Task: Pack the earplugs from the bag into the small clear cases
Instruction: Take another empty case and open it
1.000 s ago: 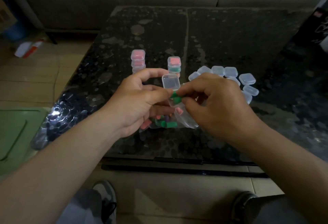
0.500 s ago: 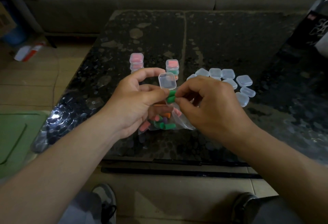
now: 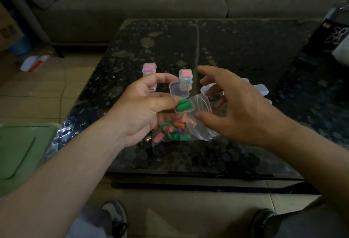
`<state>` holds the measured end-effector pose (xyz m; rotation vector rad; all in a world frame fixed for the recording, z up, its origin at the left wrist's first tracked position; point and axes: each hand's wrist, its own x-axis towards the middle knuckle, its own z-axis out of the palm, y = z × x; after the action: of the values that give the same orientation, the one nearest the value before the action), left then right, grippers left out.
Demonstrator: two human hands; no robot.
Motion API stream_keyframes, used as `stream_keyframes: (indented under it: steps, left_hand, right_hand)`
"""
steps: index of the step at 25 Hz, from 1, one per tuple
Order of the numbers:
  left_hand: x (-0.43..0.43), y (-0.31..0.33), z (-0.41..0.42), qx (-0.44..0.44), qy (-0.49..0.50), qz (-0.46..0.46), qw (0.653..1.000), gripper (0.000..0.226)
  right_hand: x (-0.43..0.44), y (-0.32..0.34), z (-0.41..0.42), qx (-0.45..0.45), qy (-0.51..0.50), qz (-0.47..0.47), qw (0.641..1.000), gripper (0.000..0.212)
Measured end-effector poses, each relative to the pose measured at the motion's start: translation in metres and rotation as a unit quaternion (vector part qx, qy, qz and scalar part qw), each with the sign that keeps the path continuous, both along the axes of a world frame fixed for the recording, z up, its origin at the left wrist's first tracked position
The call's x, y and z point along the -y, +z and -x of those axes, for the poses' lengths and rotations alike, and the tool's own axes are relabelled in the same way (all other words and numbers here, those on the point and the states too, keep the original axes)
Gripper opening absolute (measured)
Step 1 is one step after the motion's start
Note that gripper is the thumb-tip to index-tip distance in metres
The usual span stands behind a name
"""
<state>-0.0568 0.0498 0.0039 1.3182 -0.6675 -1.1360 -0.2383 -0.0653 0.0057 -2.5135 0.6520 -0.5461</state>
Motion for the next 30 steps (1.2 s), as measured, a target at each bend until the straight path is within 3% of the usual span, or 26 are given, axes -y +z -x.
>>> stream_keyframes:
  steps: [3, 8, 11, 13, 15, 17, 21, 25, 30]
  left_hand:
    - [-0.003, 0.005, 0.001, 0.001, -0.035, -0.006, 0.999, 0.034]
    - [-0.011, 0.009, 0.002, 0.019, -0.066, 0.01, 0.998, 0.031]
    - [-0.012, 0.006, 0.001, 0.113, -0.077, 0.056, 0.989, 0.026]
    - [-0.015, 0.001, 0.001, 0.284, -0.055, 0.091, 0.953, 0.033]
    - [-0.015, -0.003, 0.0, 0.454, -0.025, 0.124, 0.882, 0.037]
    - [-0.012, -0.005, -0.006, 0.553, -0.009, 0.151, 0.82, 0.033]
    - [-0.006, -0.008, -0.01, 0.614, -0.027, 0.177, 0.769, 0.026]
    - [0.0, -0.011, -0.009, 0.634, -0.039, 0.194, 0.748, 0.023]
    - [0.006, -0.018, -0.003, 0.647, -0.095, 0.175, 0.736, 0.021]
  right_hand:
    - [-0.002, -0.004, -0.001, -0.017, 0.018, -0.005, 1.0, 0.091]
    - [-0.005, -0.013, -0.007, 0.067, 0.054, 0.057, 0.995, 0.032]
    - [-0.005, -0.015, -0.008, 0.08, 0.051, 0.062, 0.994, 0.027]
    - [-0.005, -0.016, -0.007, 0.081, 0.044, 0.05, 0.995, 0.026]
    - [-0.004, -0.016, -0.006, 0.077, 0.031, 0.056, 0.995, 0.028]
    - [-0.004, -0.016, -0.007, 0.074, 0.024, 0.084, 0.993, 0.031]
    - [-0.001, -0.013, -0.011, 0.067, 0.039, 0.116, 0.99, 0.032]
    - [0.006, -0.013, -0.01, 0.049, 0.051, 0.13, 0.989, 0.043]
    - [0.005, -0.025, -0.003, 0.042, 0.054, 0.179, 0.981, 0.035]
